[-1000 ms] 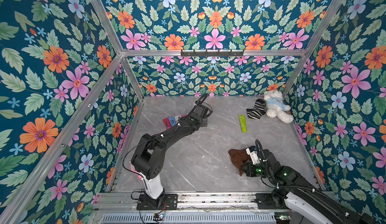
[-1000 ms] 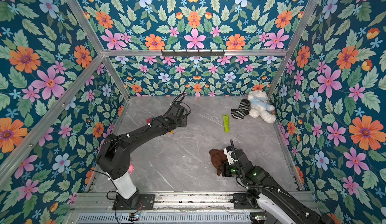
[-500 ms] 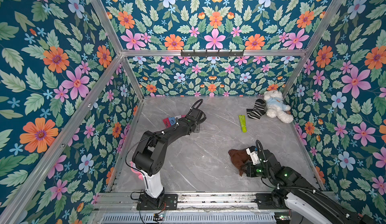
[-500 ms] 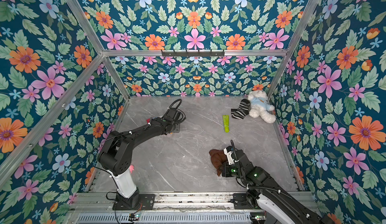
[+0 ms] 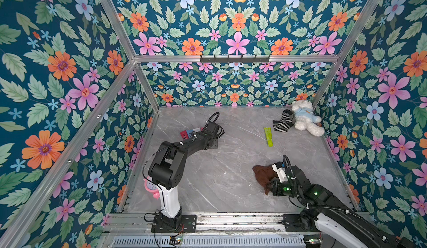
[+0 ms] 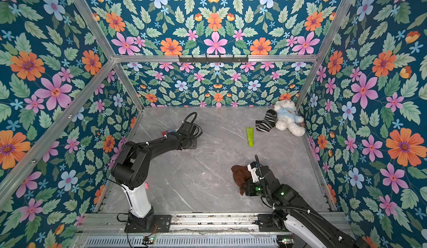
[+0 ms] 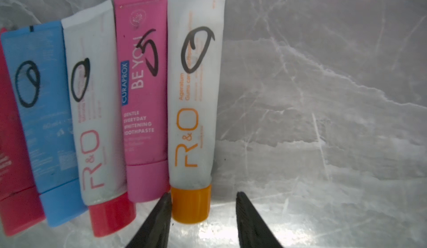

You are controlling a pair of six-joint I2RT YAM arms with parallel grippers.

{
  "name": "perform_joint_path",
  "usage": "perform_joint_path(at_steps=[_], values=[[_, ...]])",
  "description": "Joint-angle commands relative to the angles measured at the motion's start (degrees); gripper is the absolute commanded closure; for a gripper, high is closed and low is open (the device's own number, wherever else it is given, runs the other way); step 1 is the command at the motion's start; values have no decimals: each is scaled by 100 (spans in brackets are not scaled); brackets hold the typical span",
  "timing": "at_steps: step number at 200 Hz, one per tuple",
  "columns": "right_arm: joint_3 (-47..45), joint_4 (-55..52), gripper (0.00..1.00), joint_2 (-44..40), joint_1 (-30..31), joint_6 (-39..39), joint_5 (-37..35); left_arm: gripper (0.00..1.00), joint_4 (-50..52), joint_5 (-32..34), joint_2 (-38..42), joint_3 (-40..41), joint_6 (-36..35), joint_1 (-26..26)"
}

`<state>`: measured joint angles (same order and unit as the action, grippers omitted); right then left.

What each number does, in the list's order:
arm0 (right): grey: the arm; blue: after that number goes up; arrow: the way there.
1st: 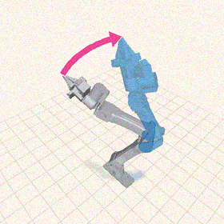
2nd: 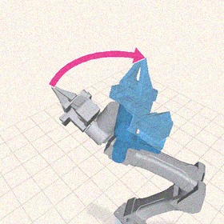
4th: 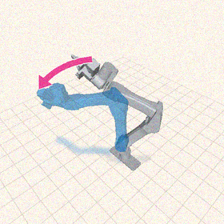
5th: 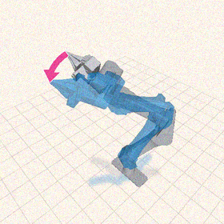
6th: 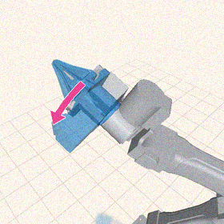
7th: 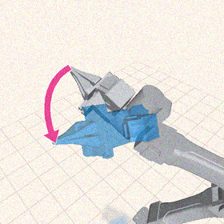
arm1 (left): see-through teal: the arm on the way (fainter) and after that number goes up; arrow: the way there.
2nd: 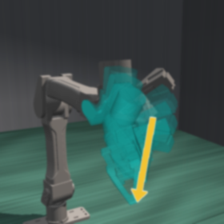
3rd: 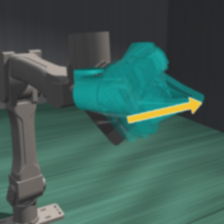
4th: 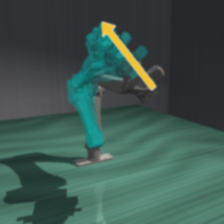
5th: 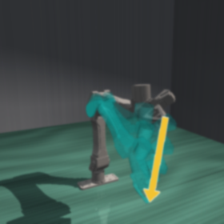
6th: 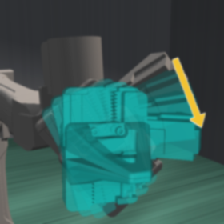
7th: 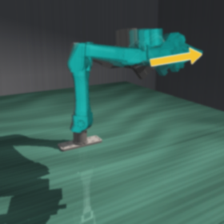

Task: Wipe the surface of the toothpaste tube
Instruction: Move the toothpaste to the center of the board.

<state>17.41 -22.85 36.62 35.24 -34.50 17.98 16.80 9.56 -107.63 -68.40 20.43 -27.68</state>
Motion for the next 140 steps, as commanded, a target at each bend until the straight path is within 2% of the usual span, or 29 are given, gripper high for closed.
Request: perform_joint_path(at_steps=[1,52,97,116,140], values=[[8,8,100,18,9,-39,48,56,-169,-199,-62,-24,-65,17],[17,8,100,27,9,-39,40,60,-204,-208,-227,-55,-77,25],[17,-16,100,-19,9,-39,14,77,-217,-251,-243,-19,-81,18],[38,-68,100,-66,9,-65,-57,84,-293,-323,31,206,-100,-77],[123,-70,100,-111,8,-45,-206,86,-327,-424,639,650,-157,-457]])
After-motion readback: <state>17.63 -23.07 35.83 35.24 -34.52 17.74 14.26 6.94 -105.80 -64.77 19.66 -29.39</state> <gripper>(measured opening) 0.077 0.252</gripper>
